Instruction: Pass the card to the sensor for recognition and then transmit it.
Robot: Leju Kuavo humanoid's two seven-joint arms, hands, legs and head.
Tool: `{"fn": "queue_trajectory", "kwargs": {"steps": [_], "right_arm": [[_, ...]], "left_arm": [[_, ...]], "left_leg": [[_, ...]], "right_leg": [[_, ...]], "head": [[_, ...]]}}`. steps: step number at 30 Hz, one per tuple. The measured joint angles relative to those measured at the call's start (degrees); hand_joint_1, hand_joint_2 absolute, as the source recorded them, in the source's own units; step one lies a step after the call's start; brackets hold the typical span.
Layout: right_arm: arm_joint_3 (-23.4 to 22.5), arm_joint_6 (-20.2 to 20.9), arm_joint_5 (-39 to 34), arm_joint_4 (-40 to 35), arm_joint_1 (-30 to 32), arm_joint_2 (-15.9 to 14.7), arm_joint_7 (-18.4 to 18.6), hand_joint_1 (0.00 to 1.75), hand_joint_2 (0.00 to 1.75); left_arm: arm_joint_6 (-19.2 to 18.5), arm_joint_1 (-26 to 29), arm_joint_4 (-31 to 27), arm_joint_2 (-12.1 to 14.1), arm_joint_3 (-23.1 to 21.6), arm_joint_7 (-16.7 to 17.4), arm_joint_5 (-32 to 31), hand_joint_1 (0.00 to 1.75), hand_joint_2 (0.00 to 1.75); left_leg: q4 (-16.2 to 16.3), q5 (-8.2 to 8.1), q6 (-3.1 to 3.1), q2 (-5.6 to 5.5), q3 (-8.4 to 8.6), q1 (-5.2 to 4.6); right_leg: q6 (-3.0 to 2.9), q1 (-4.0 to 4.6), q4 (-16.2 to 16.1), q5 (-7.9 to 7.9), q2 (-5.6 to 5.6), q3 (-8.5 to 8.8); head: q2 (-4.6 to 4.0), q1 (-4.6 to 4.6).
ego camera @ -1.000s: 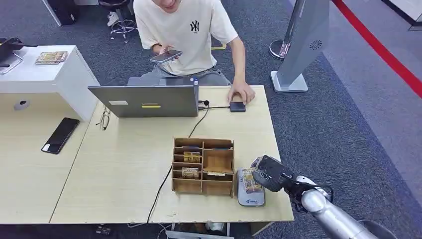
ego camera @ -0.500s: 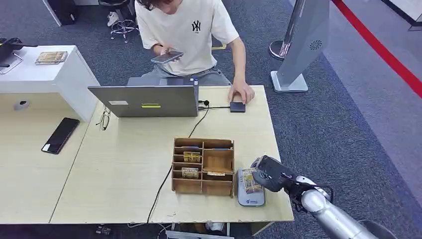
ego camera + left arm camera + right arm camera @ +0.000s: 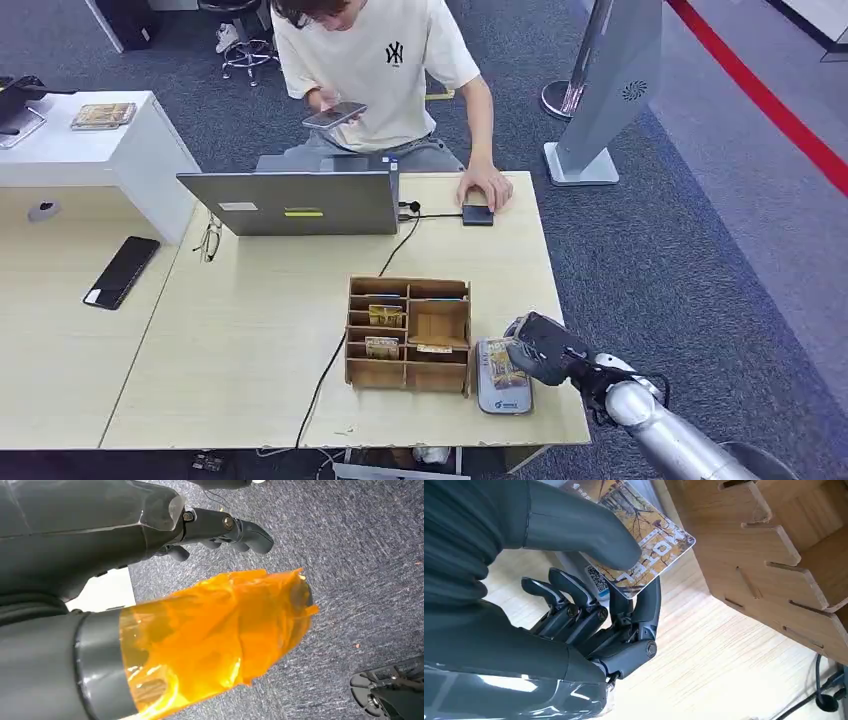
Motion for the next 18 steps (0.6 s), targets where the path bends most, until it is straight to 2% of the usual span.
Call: {"fn": "queue_trajectory", "kwargs": {"steps": [18], "right_arm": [[0.0,0.0,0.0,0.2,0.0,0.0,0.2,1.75,1.75]], "left_arm": [[0.0,0.0,0.0,0.0,0.0,0.0,0.0,0.0,0.0]], "left_leg": [[0.0,0.0,0.0,0.0,0.0,0.0]], "right_leg": [[0.0,0.0,0.0,0.0,0.0,0.0]], "head": [[0.0,-0.02]]}}
